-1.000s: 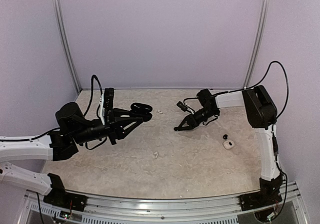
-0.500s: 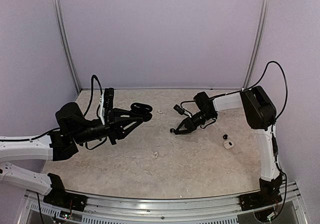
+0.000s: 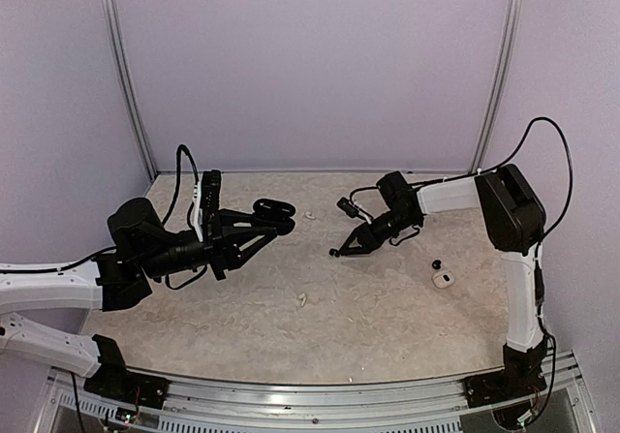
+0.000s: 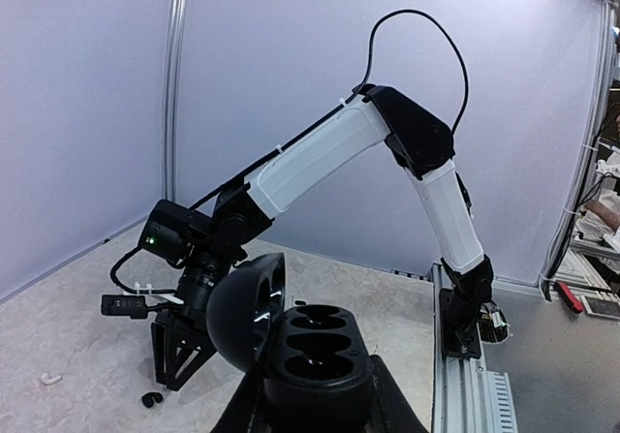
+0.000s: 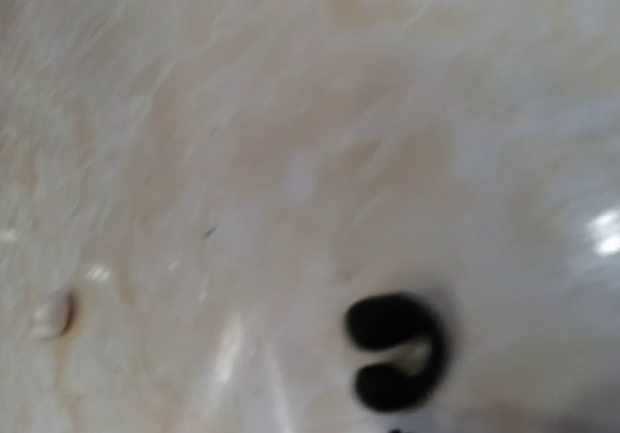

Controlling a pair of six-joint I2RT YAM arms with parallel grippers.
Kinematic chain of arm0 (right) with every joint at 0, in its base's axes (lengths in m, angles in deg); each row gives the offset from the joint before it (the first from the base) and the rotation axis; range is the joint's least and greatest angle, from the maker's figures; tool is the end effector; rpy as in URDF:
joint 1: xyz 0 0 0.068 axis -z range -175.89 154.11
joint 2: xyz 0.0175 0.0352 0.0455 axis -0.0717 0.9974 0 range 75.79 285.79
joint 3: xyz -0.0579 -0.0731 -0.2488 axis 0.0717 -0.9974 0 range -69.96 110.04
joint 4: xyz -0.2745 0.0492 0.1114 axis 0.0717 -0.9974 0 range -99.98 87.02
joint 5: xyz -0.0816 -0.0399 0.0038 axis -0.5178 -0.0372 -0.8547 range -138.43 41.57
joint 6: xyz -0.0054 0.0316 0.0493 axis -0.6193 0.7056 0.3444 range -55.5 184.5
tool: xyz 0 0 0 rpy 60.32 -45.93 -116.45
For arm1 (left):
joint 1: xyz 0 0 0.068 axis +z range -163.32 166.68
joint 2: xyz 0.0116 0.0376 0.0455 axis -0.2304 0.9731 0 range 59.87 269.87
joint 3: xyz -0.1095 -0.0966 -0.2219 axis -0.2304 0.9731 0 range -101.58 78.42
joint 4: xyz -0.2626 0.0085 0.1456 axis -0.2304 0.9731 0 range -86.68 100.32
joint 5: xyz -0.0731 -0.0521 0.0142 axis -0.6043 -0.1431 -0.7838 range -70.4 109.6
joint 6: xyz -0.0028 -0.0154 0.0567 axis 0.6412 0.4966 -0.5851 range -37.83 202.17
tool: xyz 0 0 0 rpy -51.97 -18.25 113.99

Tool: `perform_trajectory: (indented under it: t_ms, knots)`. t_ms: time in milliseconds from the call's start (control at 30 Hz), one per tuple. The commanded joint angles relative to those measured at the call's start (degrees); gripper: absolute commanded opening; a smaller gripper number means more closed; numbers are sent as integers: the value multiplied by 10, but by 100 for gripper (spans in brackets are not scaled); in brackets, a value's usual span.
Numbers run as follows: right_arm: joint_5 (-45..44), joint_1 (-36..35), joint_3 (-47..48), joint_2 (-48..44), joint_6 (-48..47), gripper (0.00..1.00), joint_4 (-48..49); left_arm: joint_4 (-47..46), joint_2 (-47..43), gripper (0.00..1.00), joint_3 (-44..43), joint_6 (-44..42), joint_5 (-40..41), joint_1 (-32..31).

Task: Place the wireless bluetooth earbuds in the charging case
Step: Move the right earbud to the center of the board, then pick up the right earbud from the center of the board.

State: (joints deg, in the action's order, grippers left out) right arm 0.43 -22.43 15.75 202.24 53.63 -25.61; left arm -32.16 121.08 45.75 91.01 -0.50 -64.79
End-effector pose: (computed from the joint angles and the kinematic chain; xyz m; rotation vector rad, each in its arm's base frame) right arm 0.4098 0.2405 0.0875 -1.0738 2.3196 1.2256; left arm 0.1690 -0.2357 0.2681 0.8395 1.3111 -1.0997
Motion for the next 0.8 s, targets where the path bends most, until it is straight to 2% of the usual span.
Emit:
perform_trajectory:
  t_ms: [0,133,767]
  knots:
    - [-72,4,-18,-42,61,34,78,-7,-5,0,1,-8,0,3]
    - [-77,1,-18,-38,79,33,96,-7,-5,0,1,-9,0,3]
    - [-138,-38,-6,-2,52,30,74,-11,-3,0,0,-8,-3,2]
